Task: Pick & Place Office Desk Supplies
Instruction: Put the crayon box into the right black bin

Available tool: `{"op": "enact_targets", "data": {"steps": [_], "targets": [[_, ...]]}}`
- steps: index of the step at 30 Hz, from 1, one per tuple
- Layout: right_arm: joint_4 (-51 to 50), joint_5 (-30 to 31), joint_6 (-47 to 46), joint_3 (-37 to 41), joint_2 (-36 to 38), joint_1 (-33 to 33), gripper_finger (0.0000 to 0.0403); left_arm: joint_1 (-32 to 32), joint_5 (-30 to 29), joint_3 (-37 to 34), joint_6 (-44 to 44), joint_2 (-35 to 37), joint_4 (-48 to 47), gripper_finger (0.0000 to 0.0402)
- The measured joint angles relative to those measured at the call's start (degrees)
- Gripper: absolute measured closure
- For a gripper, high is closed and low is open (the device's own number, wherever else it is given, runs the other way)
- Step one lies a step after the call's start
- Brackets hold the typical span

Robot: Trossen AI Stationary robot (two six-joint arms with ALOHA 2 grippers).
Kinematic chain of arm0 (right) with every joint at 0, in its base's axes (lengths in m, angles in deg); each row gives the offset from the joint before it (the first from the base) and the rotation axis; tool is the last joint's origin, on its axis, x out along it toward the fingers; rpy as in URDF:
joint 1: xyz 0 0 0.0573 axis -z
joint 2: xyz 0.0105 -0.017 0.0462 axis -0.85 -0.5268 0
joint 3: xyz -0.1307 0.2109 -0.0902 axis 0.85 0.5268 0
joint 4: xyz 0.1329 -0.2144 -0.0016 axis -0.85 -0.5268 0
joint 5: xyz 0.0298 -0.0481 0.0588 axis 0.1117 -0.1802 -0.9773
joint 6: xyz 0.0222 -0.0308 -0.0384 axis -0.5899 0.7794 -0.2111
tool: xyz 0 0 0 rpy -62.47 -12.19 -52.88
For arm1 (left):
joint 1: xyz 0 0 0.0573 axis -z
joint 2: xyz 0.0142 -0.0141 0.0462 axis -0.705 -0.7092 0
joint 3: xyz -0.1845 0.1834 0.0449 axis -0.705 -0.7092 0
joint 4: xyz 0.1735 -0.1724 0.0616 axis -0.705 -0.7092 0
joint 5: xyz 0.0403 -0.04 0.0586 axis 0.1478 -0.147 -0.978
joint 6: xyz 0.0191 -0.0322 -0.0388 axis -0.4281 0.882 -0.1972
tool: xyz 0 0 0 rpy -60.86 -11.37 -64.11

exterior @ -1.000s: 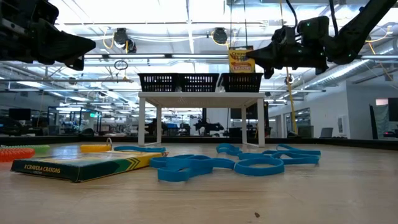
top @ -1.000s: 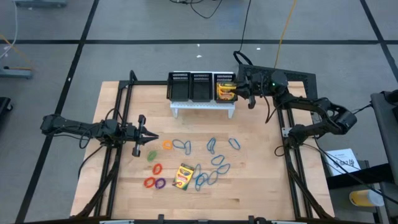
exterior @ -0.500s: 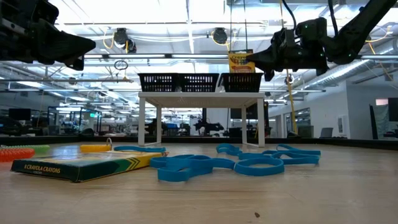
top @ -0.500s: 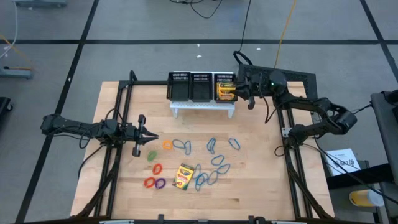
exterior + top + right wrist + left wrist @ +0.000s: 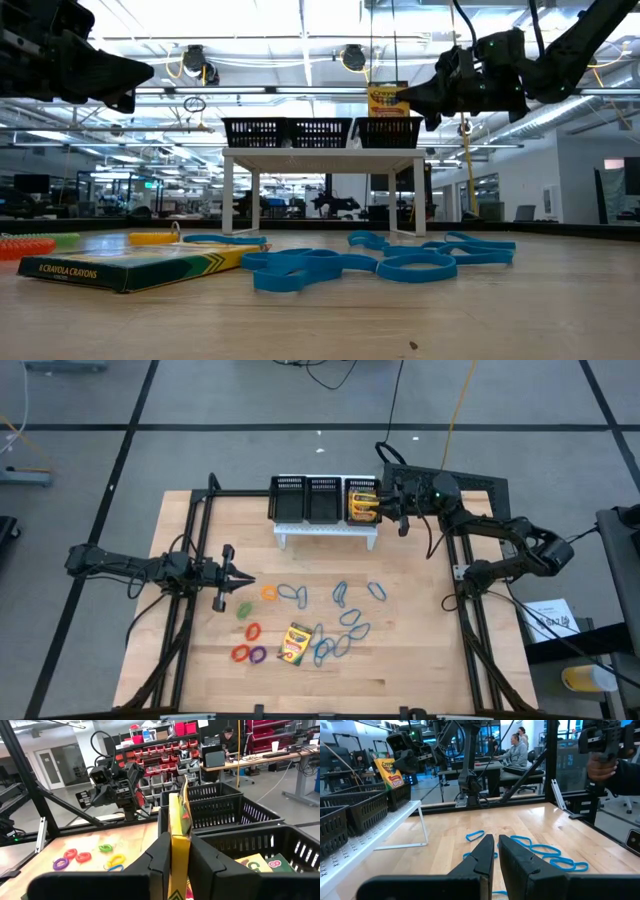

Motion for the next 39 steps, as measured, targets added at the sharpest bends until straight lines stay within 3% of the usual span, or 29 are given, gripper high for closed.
{"op": "enact_targets", "data": {"steps": [11,25,31,39], "targets": [[5.0,0.3,1.2,0.0,0.0,-0.3,0.0299,0.0,0.0,0.0,0.1,0.0,0.0,0.0364],[6.7,22.3,10.7,0.1,0.0,-2.9,0.0222,0.0,0.0,0.0,0.1,0.0,0.0,0.0364],[6.9,22.7,12.2,0.0,0.0,-3.0,0.0219,0.0,0.0,0.0,0.0,0.0,0.0,0.0364],[9.4,21.1,6.0,0.1,0.9,-3.9,0.0226,0.0,0.0,0.0,0.1,0.0,0.0,0.0364]]}}
